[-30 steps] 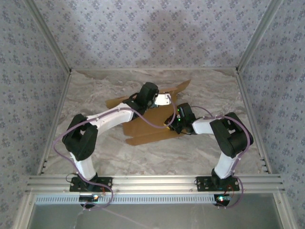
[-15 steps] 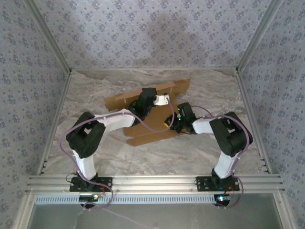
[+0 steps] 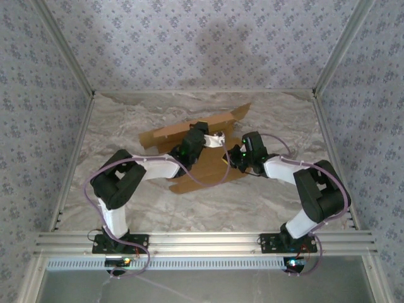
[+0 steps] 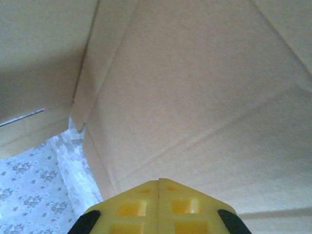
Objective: Fold the paper box
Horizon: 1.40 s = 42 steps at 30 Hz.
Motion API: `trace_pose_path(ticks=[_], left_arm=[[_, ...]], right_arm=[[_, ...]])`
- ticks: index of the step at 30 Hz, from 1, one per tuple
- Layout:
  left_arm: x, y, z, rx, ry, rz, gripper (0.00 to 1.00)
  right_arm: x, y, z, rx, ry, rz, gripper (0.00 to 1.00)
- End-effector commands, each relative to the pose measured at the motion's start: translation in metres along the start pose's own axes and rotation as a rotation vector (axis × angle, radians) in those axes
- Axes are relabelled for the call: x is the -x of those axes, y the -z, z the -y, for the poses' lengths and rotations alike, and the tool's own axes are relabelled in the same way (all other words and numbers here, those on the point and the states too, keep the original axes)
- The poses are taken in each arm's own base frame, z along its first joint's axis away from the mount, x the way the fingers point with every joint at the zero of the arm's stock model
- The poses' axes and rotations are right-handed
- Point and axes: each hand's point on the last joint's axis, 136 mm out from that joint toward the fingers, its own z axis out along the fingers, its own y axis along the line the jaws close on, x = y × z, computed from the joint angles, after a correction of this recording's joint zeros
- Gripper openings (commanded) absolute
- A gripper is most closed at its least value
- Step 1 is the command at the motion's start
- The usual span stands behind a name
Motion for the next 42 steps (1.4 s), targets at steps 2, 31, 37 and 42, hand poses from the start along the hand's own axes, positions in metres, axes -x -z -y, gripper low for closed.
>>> trace_pose_path(ticks=[2, 31, 37, 42], left_arm=[[0.003, 0.005, 0.033, -0.047, -0.079, 0.004, 0.0], [0.006, 0.001, 0.026, -0.033, -0.038, 0.025, 0.0], [0.008, 0.006, 0.029, -0.043, -0.039, 0.039, 0.0], [0.008, 0.007, 0.029, -0.044, -0.036, 0.039, 0.0]], right_arm=[[0.022, 0.038, 0.015, -0.093, 0.047, 0.123, 0.0], [0.112, 0.046, -0.097, -0.048, 0.282, -0.104, 0.55], [0.125, 0.032, -0.106, -0.003, 0.297, -0.079, 0.54], [0.12, 0.032, -0.112, 0.021, 0.312, -0.104, 0.53]])
